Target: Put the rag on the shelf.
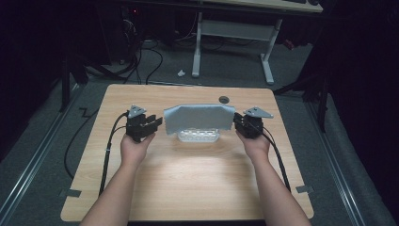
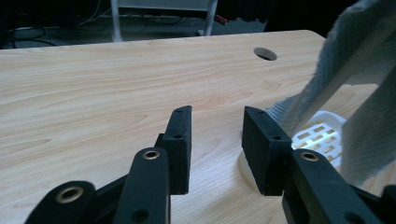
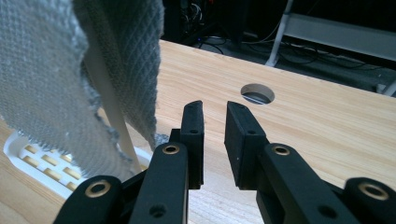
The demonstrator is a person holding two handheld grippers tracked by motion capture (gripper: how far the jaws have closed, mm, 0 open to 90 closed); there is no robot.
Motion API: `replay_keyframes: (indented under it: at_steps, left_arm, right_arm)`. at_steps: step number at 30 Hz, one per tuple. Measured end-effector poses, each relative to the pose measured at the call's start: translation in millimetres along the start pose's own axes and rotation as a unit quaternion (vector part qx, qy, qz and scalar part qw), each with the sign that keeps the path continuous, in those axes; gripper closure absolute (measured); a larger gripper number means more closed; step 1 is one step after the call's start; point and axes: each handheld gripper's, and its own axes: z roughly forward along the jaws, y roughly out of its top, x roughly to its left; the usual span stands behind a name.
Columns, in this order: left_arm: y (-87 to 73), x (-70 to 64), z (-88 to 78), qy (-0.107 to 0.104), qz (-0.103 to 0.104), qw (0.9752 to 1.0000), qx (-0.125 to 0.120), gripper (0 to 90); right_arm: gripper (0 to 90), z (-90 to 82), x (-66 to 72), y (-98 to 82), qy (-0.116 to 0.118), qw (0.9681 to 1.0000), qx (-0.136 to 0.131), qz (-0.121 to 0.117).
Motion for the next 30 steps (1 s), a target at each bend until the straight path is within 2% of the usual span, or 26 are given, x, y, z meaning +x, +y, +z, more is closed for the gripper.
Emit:
replay_keyframes:
  at_steps: [11,16,19,22,24,28,30]
  left_arm:
    - [-2.1,7.4,-14.9,0.023,0.013,0.9996,-0.01,58.7]
    - [-5.6,7.3,-23.3,0.033,0.02,0.9991,-0.014,53.4]
    - [-8.3,6.8,-29.8,0.035,0.023,0.999,-0.015,50.4]
    - [-12.8,5.1,-37.5,0.035,0.026,0.9988,-0.021,48.3]
    - [-16.4,4.3,-41.2,0.034,0.03,0.9988,-0.018,47.0]
    - [-24.7,1.8,-49.5,0.032,0.036,0.9987,-0.019,44.5]
    - [-29.0,0.6,-53.2,0.029,0.035,0.9988,-0.017,43.8]
  right_arm:
    - [75.5,-13.7,-5.0,1.0,-0.007,0.9999,-0.003,-0.007]
    - [73.2,-22.6,-6.6,-3.4,-0.011,0.9999,-0.008,-0.009]
    - [70.1,-27.4,-6.5,-6.0,-0.015,0.9998,0.002,-0.015]
    - [68.5,-35.3,-4.9,-8.6,-0.013,0.9996,-0.013,-0.019]
    - [66.7,-38.3,-4.2,-10.0,-0.013,0.9998,-0.006,-0.017]
    - [63.0,-44.4,1.4,-13.4,-0.015,0.9993,0.001,-0.035]
    - [62.3,-49.2,5.9,-16.9,-0.015,0.9988,-0.008,-0.045]
